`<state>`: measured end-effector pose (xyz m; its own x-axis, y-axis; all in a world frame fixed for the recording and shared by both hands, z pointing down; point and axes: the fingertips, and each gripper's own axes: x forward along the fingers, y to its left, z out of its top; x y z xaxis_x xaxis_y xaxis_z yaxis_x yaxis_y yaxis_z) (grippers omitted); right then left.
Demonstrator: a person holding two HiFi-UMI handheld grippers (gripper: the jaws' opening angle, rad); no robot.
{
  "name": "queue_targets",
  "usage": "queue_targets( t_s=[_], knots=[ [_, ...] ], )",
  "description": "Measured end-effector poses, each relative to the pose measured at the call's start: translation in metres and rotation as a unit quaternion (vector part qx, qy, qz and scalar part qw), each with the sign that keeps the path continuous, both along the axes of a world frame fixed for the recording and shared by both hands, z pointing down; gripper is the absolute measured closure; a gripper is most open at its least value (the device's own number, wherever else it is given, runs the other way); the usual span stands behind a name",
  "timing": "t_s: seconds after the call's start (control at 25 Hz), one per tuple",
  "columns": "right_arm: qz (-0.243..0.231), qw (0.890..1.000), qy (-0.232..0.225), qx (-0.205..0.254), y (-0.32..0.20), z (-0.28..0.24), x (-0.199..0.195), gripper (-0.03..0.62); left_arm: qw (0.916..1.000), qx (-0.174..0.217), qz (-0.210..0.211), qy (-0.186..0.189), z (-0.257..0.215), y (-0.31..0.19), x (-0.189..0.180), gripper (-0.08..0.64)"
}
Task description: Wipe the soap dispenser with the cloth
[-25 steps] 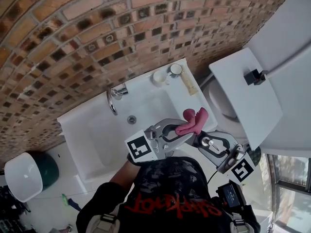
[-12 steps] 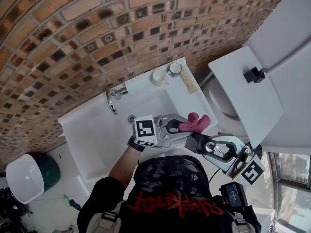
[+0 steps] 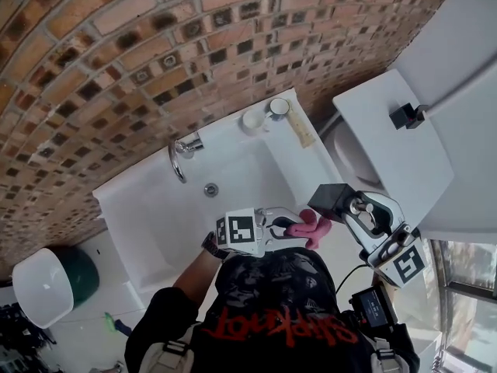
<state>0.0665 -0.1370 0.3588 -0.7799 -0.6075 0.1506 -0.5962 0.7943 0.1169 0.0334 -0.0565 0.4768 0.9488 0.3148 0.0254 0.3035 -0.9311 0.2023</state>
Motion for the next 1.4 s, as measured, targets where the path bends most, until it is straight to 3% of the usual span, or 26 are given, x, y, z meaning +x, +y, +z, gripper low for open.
queue_targets(
  t_s=[0.08,0.2,0.36,0.44,0.52,0.64,0.8,0.88,1.0,1.12,1.2,1.28,1.4],
  knots=[
    [0.018,0.999,0.016,-0.023,-0.007,0.019,-0.001,0.440,0.9988,0.016,-0.009,0.045,-0.040,0.009,0.003,0.515],
    [0.050,0.997,0.009,-0.052,-0.013,0.032,0.000,0.440,0.9897,0.005,-0.126,0.068,-0.069,-0.017,0.006,0.515],
    [0.065,0.997,-0.013,-0.049,-0.016,0.020,0.004,0.440,0.9663,-0.006,-0.257,0.013,-0.044,-0.053,0.008,0.515],
    [0.072,0.996,-0.018,-0.039,-0.017,0.010,0.008,0.442,0.9499,0.025,-0.311,-0.021,-0.023,-0.067,0.007,0.515],
    [0.086,0.996,-0.018,-0.033,-0.020,0.005,0.014,0.442,0.9346,0.082,-0.343,-0.048,-0.011,-0.071,0.009,0.515],
    [0.109,0.993,-0.011,-0.046,-0.031,0.015,0.019,0.440,0.9348,0.134,-0.329,-0.019,-0.040,-0.055,0.017,0.515],
    [0.126,0.987,-0.047,-0.086,-0.041,0.038,0.017,0.442,0.9275,0.155,-0.340,-0.003,-0.062,-0.047,0.032,0.515],
    [0.130,0.984,-0.058,-0.104,-0.041,0.043,0.015,0.442,0.9264,0.157,-0.342,-0.013,-0.046,-0.047,0.041,0.515],
    [0.140,0.986,-0.046,-0.082,-0.045,0.028,0.020,0.443,0.9221,0.164,-0.348,-0.043,-0.009,-0.056,0.044,0.515],
    [0.144,0.987,-0.043,-0.053,-0.045,0.005,0.024,0.442,0.9197,0.152,-0.350,-0.093,0.030,-0.064,0.040,0.515],
    [0.142,0.988,-0.031,-0.047,-0.044,0.005,0.023,0.442,0.9207,0.141,-0.349,-0.103,0.040,-0.064,0.038,0.515],
    [0.138,0.988,-0.017,-0.065,-0.041,0.018,0.016,0.442,0.9242,0.134,-0.350,-0.075,0.020,-0.059,0.033,0.515],
    [0.124,0.987,-0.011,-0.100,-0.034,0.040,0.004,0.442,0.9235,0.155,-0.351,0.002,-0.049,-0.048,0.023,0.515]
  ],
)
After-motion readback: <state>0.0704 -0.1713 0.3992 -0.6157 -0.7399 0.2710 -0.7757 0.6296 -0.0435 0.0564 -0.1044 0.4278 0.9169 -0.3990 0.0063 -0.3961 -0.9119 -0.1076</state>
